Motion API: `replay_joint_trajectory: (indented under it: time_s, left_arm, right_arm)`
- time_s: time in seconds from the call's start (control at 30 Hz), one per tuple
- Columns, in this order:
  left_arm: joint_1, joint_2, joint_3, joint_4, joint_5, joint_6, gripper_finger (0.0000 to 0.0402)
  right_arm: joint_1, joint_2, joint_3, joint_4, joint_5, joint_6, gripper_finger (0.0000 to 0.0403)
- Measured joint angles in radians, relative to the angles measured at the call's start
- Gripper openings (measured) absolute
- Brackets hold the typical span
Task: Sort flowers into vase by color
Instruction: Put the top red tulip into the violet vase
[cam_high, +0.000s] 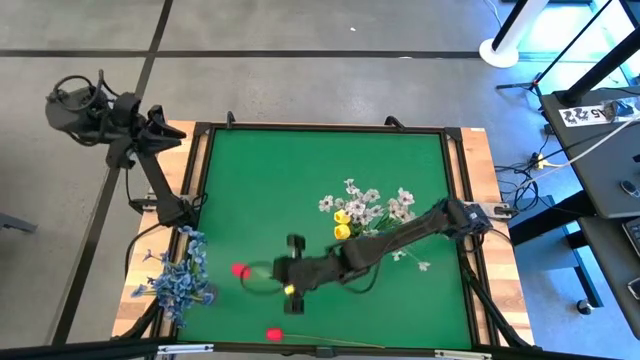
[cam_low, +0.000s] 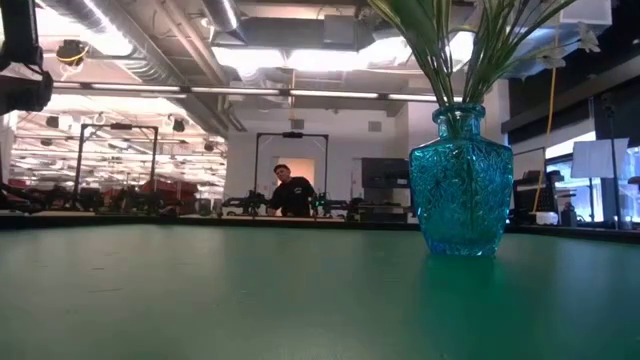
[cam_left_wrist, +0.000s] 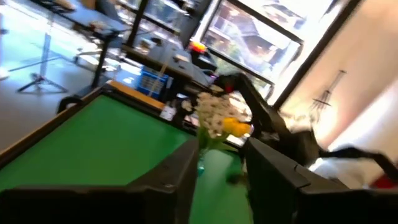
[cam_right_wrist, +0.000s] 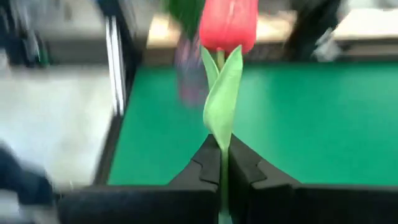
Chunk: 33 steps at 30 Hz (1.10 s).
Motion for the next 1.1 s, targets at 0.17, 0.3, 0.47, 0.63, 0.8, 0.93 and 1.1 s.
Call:
replay_joint_trajectory:
  time_s: [0.17,0.3,0.47,0.63,0.8,0.93,1.1]
  left_arm:
    - [0.0,0.0,-0.017,0.006,0.069,0.07,0.0163]
    - [0.0,0.0,-0.079,0.126,0.089,0.168,0.0167]
    - [0.0,0.002,-0.205,0.498,0.121,0.404,0.0165]
    - [0.0,0.001,-0.328,0.837,0.131,0.568,0.0169]
    - [0.007,0.012,-0.409,1.034,0.11,0.62,0.0169]
    - [0.038,0.048,-0.467,1.096,0.104,0.571,0.0169]
    - [0.138,0.161,-0.512,1.191,0.136,0.536,0.0169]
  right_arm:
    - [-0.032,-0.124,0.001,0.138,0.104,0.078,0.0005]
    - [-0.064,-0.155,0.0,0.339,0.12,0.06,0.0003]
    - [-0.108,-0.158,0.0,0.589,0.112,-0.065,0.0002]
    - [-0.158,-0.158,0.0,0.659,0.078,-0.096,0.0002]
    - [-0.201,-0.158,0.0,0.7,0.025,-0.104,0.0001]
    - [-0.236,-0.158,0.0,0.731,-0.057,-0.115,0.0001]
    - [-0.247,-0.158,-0.001,0.754,-0.121,-0.117,0.0001]
